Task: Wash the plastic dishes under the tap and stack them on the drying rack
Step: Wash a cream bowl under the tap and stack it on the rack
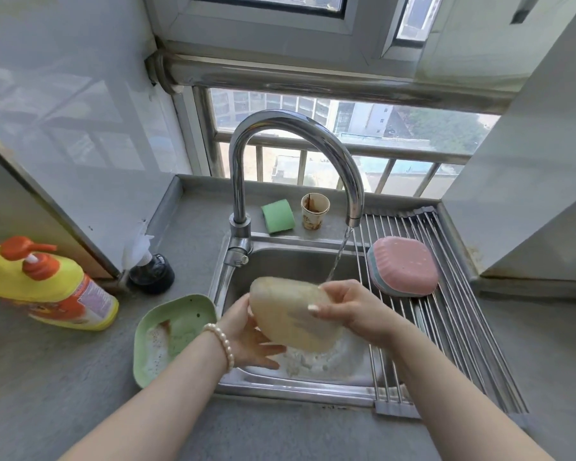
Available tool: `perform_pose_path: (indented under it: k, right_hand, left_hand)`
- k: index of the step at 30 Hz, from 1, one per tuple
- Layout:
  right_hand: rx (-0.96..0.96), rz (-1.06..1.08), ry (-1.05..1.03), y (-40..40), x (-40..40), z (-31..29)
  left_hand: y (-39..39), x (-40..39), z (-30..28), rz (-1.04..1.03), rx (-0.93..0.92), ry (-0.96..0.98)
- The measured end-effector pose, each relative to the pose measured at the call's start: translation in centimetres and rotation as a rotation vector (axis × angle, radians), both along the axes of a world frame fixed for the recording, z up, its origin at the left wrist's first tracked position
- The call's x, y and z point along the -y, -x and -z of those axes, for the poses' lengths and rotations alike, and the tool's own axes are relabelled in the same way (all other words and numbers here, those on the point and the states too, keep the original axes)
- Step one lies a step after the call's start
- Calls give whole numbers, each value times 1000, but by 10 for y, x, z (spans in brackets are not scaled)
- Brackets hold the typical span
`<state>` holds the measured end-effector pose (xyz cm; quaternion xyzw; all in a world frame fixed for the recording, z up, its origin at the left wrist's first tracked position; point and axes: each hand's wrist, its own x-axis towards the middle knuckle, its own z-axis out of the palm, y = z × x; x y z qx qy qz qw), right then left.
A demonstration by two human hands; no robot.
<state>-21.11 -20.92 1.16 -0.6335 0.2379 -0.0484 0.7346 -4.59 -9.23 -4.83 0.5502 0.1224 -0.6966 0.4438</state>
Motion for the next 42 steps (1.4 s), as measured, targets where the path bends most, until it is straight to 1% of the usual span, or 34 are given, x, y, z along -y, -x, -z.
perform_pose_path:
  k: [2,4,7,8,9,11,13,14,16,17,18,19,21,23,25,27,28,30,32,34,37,39,41,42]
  right_hand:
    - [-105,-196,200,10,-4,1]
    - [-249,-339,429,17,-12,4]
    - [-455,-471,935,23,-16,19]
    - [-488,-515,1090,23,-16,20]
    - [-503,-552,1203,23,-15,20]
    - [-526,-598,1329,22,-7,21]
    - [-659,-566,1388,24,1,21]
    - [-775,-492,1393,24,7,22]
    - [-993,-322,1330,18,20,24]
    - [-1035,-269,1283,12,27,26]
    - [-1017,-236,1247,5,33,28]
    - [-944,-220,1221,-4,37,31]
    - [-733,-236,1166,-22,37,36]
    - [-586,-299,1087,-32,31,37]
    - [-516,-418,1041,-26,27,38]
    - [-525,-546,1035,-11,26,38]
    - [-566,-553,1078,-4,28,40]
    - [-689,-424,1206,-3,39,43]
    - [-764,-244,1192,-18,47,46]
    - [-692,-199,1129,-39,43,50]
    - [-481,-309,1014,-47,20,56]
    - [-418,-432,982,-31,14,58]
    - [-427,-519,996,-14,17,58]
    - [-452,-528,1022,-9,19,55]
  left_hand:
    - [-2,3,-6,52,-110,18]
    - [-4,8,-8,80,-117,23]
    - [5,16,-7,67,-35,66]
    - [11,21,-6,43,18,109]
    - [16,26,-5,24,78,153]
    - [28,39,-2,-26,179,237]
    - [38,53,7,-110,217,299]
    - [45,58,12,-122,233,322]
    - [56,66,16,-121,246,375]
    - [61,70,17,-116,238,407]
    - [65,74,18,-113,217,438]
    - [67,78,17,-109,191,457]
    - [66,84,14,-128,122,491]
    - [60,88,11,-205,73,528]
    - [48,88,14,-301,105,521]
    - [34,86,17,-316,193,503]
    - [31,84,17,-288,241,482]
    - [31,83,16,-225,312,450]
    - [39,82,13,-182,325,436]
    - [43,82,16,-177,250,458]
    - [35,78,25,-246,124,462]
    - [28,74,28,-305,120,429]
    - [22,71,31,-307,179,425]
    - [23,71,29,-293,211,424]
